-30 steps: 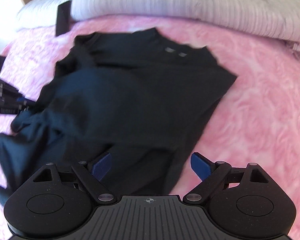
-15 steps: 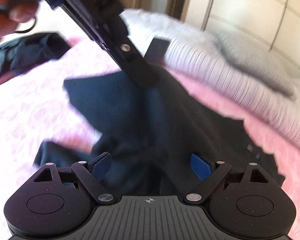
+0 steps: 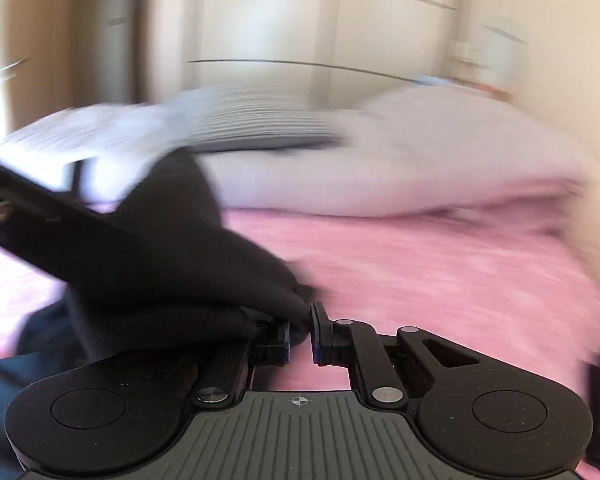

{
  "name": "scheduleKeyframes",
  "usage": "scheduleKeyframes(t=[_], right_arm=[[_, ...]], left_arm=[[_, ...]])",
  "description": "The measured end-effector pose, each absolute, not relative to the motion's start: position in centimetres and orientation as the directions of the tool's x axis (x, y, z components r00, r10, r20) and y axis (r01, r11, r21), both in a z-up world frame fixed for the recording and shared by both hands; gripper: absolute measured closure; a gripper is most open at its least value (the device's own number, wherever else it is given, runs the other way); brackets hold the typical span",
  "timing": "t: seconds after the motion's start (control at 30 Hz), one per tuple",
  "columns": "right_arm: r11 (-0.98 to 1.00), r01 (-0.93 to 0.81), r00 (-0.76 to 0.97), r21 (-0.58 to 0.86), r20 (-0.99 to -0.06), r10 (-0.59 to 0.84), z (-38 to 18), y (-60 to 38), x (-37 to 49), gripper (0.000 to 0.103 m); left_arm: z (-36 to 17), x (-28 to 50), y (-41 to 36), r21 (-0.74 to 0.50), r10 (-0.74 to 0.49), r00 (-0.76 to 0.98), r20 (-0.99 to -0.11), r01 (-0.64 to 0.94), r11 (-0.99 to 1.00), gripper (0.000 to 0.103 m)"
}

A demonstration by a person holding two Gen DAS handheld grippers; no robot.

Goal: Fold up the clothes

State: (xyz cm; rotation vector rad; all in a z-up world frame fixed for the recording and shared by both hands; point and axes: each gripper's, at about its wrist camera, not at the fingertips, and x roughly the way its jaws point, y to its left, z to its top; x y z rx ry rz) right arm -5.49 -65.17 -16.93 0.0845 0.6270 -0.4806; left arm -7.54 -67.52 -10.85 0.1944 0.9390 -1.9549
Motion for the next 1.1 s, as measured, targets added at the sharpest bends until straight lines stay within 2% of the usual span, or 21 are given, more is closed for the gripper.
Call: scheduleKeyframes(t=[0.03,0.07,0.1,0.17,0.23,0.33,0.37,0.4,0.47,0.53,0.67,0.8,0.83,0.87,0.9,0.93,0.97,1.1], right_arm=[[0.859,0.505,0.668,-0.081,-0.593,-0.449,-17.1,-67.5,-6.9,0.093],[0.827,0.554,0.627,-0.094,-0.606,-0.489,-17.5,-69.8,-8.4,0.093],[0.792,0.600,0.584,-0.108,-0.618,-0.526,-17.9,-72.1,-9.8,0.093],[0.721,0.685,0.493,-0.107,-0.661,-0.566,-19.5,-76.0,-12.5,0.092],[0.652,0.753,0.404,-0.089,-0.720,-0.564,-21.2,-79.3,-14.6,0.092],[0.584,0.808,0.300,-0.082,-0.795,-0.527,-23.3,-80.9,-16.5,0.092],[0.578,0.812,0.284,-0.083,-0.809,-0.514,-23.8,-80.6,-16.8,0.080],[0.572,0.816,0.267,-0.084,-0.823,-0.501,-24.2,-80.4,-17.1,0.053],[0.608,0.792,0.294,-0.051,-0.841,-0.454,-25.0,-78.4,-16.7,0.020],[0.651,0.759,0.332,-0.010,-0.854,-0.401,-25.7,-76.1,-16.1,0.019],[0.733,0.677,0.398,0.069,-0.872,-0.285,-26.8,-71.5,-14.2,0.019],[0.817,0.573,0.431,0.062,-0.871,-0.236,-27.7,-66.4,-11.5,0.019],[0.826,0.561,0.427,0.052,-0.873,-0.235,-28.0,-65.4,-11.0,0.019],[0.831,0.555,0.418,0.039,-0.877,-0.238,-28.4,-64.5,-10.6,0.019],[0.836,0.548,0.409,0.026,-0.880,-0.241,-28.8,-63.7,-10.1,0.019],[0.840,0.542,0.400,0.013,-0.883,-0.244,-29.1,-62.9,-9.7,0.019],[0.840,0.542,0.386,0.005,-0.890,-0.243,-29.5,-62.1,-9.1,0.019],[0.839,0.544,0.350,-0.009,-0.907,-0.236,-29.4,-58.7,-6.5,0.019]], left_arm=[[-10.7,-9.7,-69.0,-0.546,-0.669,-0.583,-0.462,0.781,-0.303,0.102],[-10.6,-11.7,-70.2,-0.554,-0.654,-0.609,-0.449,0.764,-0.331,0.097],[-10.6,-13.5,-71.1,-0.551,-0.640,-0.622,-0.451,0.758,-0.348,0.081],[-11.2,-15.4,-71.6,-0.530,-0.618,-0.621,-0.482,0.768,-0.359,0.063],[-12.1,-16.5,-71.5,-0.496,-0.605,-0.603,-0.520,0.790,-0.361,0.063],[-15.7,-14.5,-69.6,-0.412,-0.585,-0.464,-0.666,0.882,-0.230,0.062],[-17.2,-13.0,-68.6,-0.373,-0.572,-0.396,-0.718,0.913,-0.164,0.062],[-18.7,-11.2,-67.5,-0.326,-0.556,-0.319,-0.767,0.941,-0.091,0.061],[-21.8,-7.3,-65.4,-0.218,-0.495,-0.167,-0.852,0.975,0.046,0.060],[-24.6,-3.4,-63.3,-0.125,-0.437,-0.050,-0.898,0.981,0.145,0.058],[-29.9,2.6,-61.6,-0.073,-0.375,0.019,-0.927,0.971,0.228,0.047],[-33.6,6.5,-61.6,-0.151,-0.425,-0.051,-0.904,0.967,0.206,0.046],[-34.4,7.4,-61.6,-0.180,-0.441,-0.077,-0.894,0.964,0.196,0.047],[-35.0,8.2,-61.6,-0.207,-0.453,-0.104,-0.885,0.961,0.184,0.053],[-35.0,8.3,-61.5,-0.232,-0.449,-0.136,-0.883,0.958,0.166,0.073],[-35.0,8.5,-61.4,-0.257,-0.443,-0.168,-0.881,0.955,0.149,0.085],[-34.8,8.8,-61.2,-0.278,-0.440,-0.196,-0.876,0.951,0.131,0.103],[-29.7,13.1,-56.7,-0.323,-0.533,-0.208,-0.820,0.938,0.130,0.103]])
